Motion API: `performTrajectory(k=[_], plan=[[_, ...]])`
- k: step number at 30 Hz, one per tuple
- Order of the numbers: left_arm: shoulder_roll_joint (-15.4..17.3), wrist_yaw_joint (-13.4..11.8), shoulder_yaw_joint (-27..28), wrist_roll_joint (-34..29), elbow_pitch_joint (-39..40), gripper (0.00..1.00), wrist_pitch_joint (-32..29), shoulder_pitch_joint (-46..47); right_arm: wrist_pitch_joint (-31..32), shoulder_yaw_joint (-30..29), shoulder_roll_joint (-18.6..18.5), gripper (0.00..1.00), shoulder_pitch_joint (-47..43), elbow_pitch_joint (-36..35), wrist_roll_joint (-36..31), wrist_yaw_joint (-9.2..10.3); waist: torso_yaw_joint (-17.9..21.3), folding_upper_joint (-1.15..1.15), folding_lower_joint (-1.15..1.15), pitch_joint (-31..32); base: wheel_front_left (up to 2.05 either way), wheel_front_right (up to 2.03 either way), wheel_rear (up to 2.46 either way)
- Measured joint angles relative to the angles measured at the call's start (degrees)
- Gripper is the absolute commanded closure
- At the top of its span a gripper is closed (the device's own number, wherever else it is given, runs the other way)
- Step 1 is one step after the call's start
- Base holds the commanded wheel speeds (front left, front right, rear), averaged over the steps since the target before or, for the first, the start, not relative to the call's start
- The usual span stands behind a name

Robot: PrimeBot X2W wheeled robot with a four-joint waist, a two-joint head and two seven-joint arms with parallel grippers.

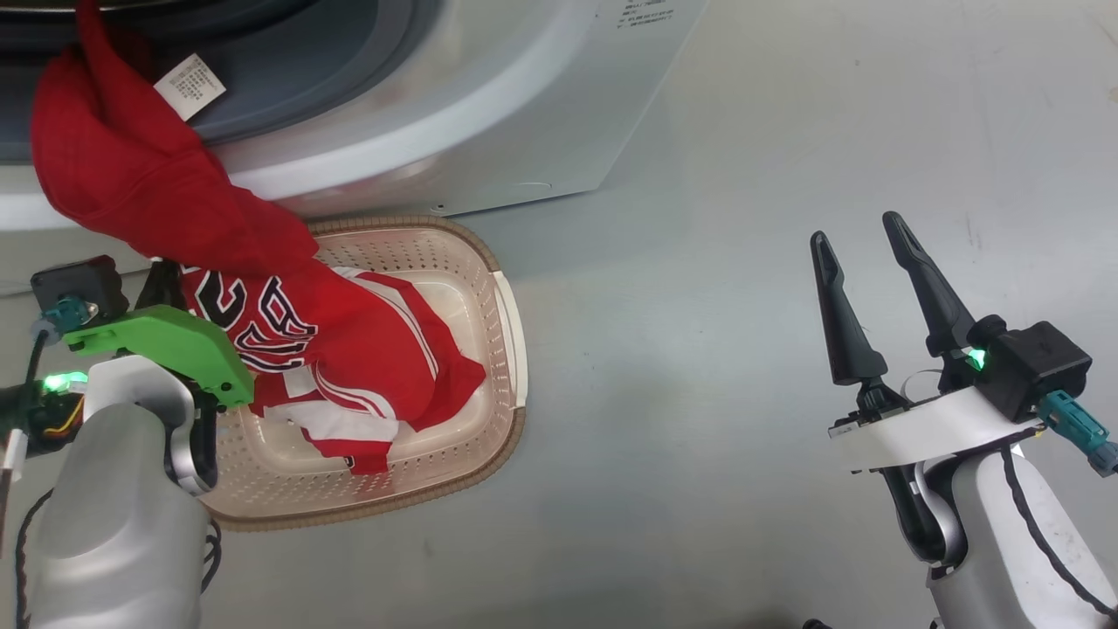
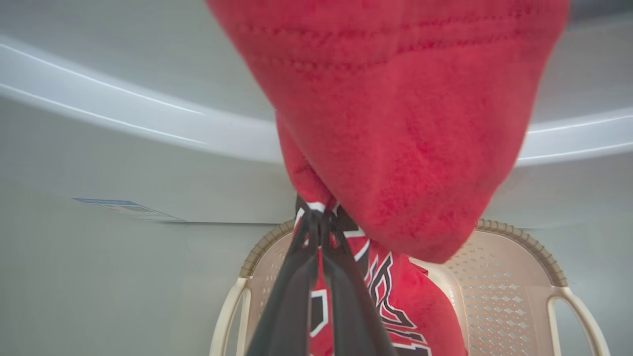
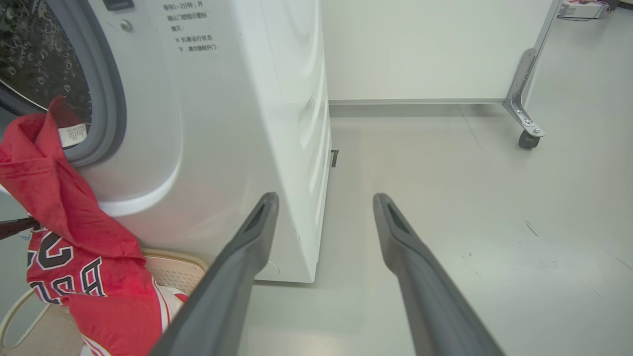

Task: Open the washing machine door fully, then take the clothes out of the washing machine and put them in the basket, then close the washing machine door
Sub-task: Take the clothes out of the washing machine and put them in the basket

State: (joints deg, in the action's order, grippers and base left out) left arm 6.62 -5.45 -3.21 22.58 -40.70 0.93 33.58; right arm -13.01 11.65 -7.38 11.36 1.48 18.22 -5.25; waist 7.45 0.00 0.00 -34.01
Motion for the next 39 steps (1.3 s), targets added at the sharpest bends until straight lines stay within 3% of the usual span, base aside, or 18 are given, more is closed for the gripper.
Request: performTrajectory(k=[14, 30, 39], plan=[[-2.2, 0.7, -1.8, -1.9, 3.8, 1.0, 12.2, -2.4, -0.4, -0.9, -1.3, 0.0, 0.0, 0.6, -0.1, 0.01, -3.1, 0.0, 0.0, 2.0, 0.0, 0.0, 0.0], [-4.6, 0.8, -6.6, -3.9, 13.6, 1.0, 13.3, -9.5, -0.4, -1.4, -2.8, 0.0, -1.0, 0.9, -0.3, 0.02, -7.9, 0.0, 0.0, 5.2, 0.0, 0.0, 0.0], [-4.7, 0.8, -8.0, -2.8, 15.2, 1.0, 13.3, -15.8, -0.1, -0.2, -3.1, 0.0, -1.3, 0.8, -0.7, 0.01, -10.0, 0.0, 0.0, 6.9, 0.0, 0.0, 0.0]])
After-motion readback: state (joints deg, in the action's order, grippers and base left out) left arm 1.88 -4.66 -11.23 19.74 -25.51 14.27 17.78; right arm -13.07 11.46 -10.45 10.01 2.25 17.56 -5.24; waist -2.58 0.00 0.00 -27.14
